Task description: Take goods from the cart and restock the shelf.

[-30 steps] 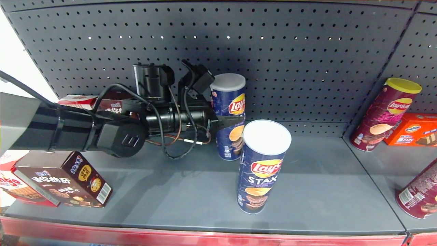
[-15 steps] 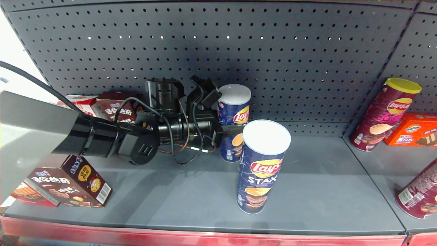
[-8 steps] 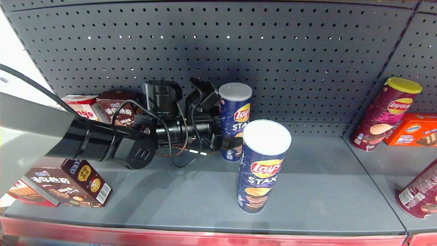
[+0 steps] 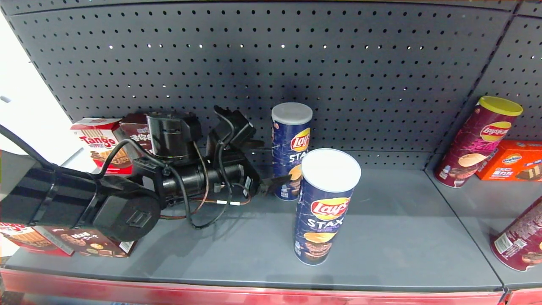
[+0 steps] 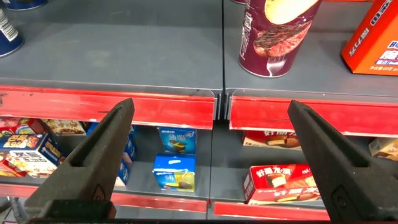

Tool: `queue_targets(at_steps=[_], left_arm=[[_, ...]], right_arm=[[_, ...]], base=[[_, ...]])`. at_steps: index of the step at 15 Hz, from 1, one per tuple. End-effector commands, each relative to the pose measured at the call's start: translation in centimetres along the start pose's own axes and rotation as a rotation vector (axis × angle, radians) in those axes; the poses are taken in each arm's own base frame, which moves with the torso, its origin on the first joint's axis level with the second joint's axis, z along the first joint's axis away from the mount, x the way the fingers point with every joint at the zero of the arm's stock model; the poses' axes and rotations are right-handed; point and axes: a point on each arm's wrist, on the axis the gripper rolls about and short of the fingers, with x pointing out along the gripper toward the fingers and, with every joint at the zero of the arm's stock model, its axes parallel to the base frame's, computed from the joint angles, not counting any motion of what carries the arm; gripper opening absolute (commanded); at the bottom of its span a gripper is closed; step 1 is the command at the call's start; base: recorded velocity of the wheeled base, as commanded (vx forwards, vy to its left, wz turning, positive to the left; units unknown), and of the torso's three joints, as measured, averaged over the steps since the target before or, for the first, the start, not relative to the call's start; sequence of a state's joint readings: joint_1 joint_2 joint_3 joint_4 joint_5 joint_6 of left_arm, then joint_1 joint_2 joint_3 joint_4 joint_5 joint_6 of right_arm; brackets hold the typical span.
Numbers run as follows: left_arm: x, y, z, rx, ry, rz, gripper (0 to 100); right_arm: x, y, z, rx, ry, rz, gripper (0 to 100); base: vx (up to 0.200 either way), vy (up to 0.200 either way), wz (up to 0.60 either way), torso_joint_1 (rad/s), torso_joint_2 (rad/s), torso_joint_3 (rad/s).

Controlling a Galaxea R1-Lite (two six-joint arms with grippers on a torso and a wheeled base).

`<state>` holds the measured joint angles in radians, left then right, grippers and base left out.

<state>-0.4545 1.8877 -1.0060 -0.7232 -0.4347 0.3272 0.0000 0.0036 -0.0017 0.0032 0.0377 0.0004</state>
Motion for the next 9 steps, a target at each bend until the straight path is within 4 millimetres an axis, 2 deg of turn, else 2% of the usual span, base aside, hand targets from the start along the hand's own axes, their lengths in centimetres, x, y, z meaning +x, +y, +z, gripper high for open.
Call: queue_targets(at_steps=[1,4,9], left_arm=[[-0.4,-0.1,0.1,0.000,0.007,0.021,100],[-0.5,-0.3,-0.8,-0.010,0.056,0.078,100],[-0.5,0.1,-1.1,-0.017,0.091,0.173,100]], right_arm=[[0.0,0.0,0.0,0.001,-0.001,0.001,100],[0.0,0.0,0.0,0.000,-0.001,0.001,100],[0.0,0.0,0.0,0.000,-0.001,0.001,100]], base=[[0.000,0.000,0.00,0.000,0.00,0.000],[0.000,0.000,0.00,0.000,0.00,0.000],[0.000,0.000,0.00,0.000,0.00,0.000]])
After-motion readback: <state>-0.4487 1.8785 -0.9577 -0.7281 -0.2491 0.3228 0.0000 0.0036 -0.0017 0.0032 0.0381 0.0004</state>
